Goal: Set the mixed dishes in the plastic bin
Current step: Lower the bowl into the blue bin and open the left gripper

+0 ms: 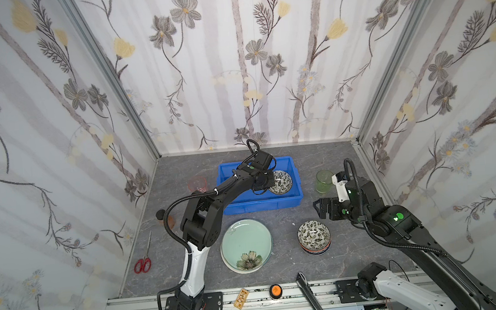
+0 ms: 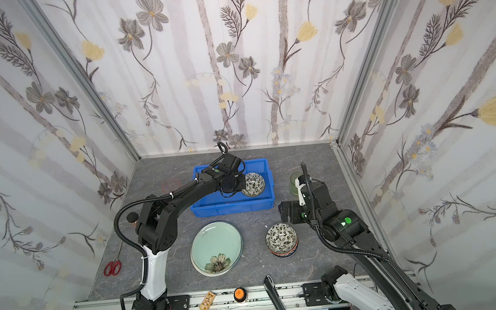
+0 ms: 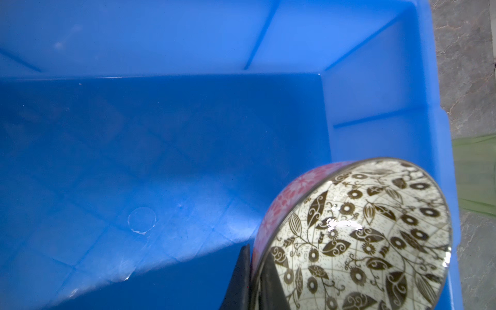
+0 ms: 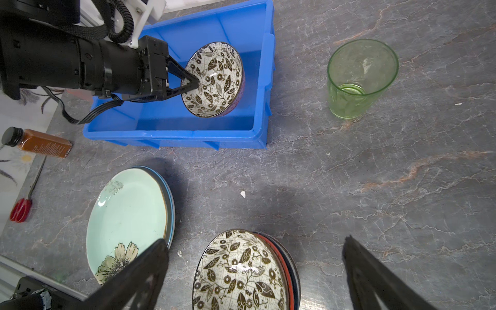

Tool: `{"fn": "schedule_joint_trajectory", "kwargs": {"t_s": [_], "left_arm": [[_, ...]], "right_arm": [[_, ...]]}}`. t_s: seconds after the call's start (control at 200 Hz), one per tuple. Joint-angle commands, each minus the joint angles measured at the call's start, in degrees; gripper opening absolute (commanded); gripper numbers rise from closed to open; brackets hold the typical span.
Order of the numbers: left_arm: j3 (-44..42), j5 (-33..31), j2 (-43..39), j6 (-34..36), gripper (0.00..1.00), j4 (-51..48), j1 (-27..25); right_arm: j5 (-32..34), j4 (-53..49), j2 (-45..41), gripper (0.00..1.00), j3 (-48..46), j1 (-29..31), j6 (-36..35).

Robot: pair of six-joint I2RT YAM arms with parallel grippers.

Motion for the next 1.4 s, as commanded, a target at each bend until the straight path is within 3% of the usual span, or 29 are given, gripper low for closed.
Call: {"fn": "schedule_joint_trajectory", "kwargs": {"t_s": [0.0,1.394], "left_arm": [[0.75,0.65,0.65,-1.29,0.0,0.88,-0.19],[2.3,1.48,4.63,1.88,0.0,-0.61,-2.05]], "right_arm": [[-1.63,2.77,0.38,1.0,-0.37,-0.61,-1.83],[-4.82,2.64,-0.49,1.0,-3.67,-2.26,-1.99]]}}
